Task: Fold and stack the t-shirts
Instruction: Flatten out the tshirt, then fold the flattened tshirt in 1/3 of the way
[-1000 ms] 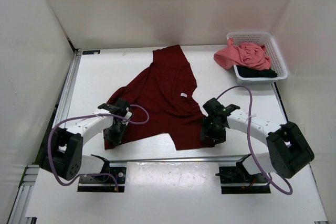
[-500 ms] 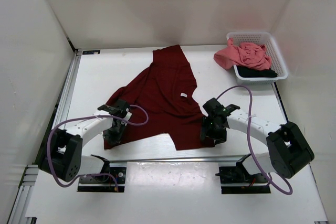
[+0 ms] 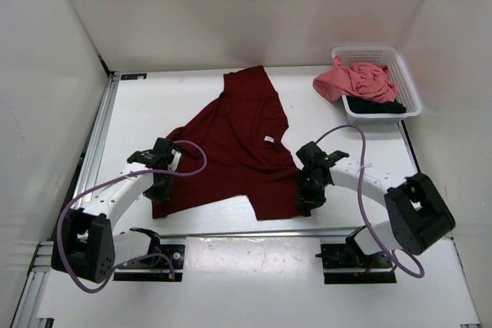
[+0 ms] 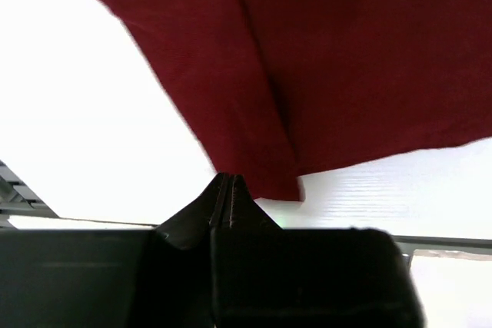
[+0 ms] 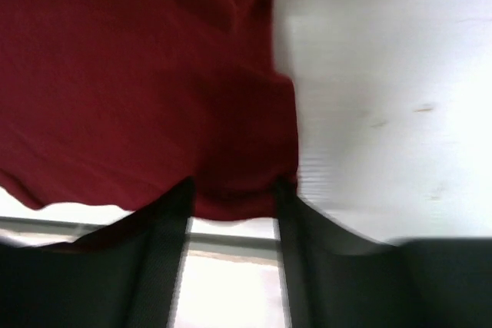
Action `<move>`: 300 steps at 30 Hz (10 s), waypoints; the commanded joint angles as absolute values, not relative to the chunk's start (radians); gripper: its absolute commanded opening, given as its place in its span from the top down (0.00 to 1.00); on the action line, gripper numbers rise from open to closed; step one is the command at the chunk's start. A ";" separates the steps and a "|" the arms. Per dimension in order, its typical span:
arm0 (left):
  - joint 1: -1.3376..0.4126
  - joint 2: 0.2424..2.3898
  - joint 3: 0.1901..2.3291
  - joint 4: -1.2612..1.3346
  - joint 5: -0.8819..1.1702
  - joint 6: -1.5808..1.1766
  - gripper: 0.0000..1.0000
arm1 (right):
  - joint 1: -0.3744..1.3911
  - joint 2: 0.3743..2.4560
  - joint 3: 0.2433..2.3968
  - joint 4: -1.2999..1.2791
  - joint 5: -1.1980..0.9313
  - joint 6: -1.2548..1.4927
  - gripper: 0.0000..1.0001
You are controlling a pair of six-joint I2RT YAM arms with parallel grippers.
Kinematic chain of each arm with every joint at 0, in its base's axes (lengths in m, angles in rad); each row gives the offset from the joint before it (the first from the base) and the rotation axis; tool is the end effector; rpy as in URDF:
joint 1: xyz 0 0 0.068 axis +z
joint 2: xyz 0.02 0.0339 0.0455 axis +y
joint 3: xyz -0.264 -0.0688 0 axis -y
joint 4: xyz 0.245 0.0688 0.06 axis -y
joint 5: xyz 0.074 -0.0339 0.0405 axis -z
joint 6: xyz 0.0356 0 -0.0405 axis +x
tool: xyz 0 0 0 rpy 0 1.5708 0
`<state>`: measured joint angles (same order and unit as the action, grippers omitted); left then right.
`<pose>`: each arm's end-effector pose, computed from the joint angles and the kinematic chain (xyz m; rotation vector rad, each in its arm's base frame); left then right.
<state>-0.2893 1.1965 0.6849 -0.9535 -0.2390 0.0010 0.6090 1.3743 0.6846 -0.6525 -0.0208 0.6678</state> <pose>0.1729 -0.0427 0.1836 0.4130 2.9564 0.3320 0.1804 0.1267 0.1561 0.0835 2.9606 0.2274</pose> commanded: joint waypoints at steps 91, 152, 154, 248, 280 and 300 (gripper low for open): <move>-0.361 1.341 0.981 -0.764 -0.087 0.000 0.22 | 0.379 1.135 0.908 -0.456 0.109 0.620 1.00; 0.155 1.922 1.387 -1.043 0.158 0.000 0.87 | 0.460 1.289 0.943 -0.402 0.063 0.560 1.00; 0.155 1.922 1.387 -1.055 0.158 0.000 0.90 | 0.460 1.289 0.953 -0.402 0.063 0.560 1.00; 0.118 1.562 1.553 -0.724 -0.047 0.000 0.90 | 0.266 1.834 1.916 -0.862 -0.147 0.514 1.00; 0.107 1.129 0.822 -0.653 0.039 0.000 0.90 | 0.508 1.013 0.678 -0.468 -0.026 0.589 1.00; 0.141 0.847 0.600 -0.675 -0.112 0.000 0.87 | 0.463 1.285 1.028 -0.518 0.017 0.427 1.00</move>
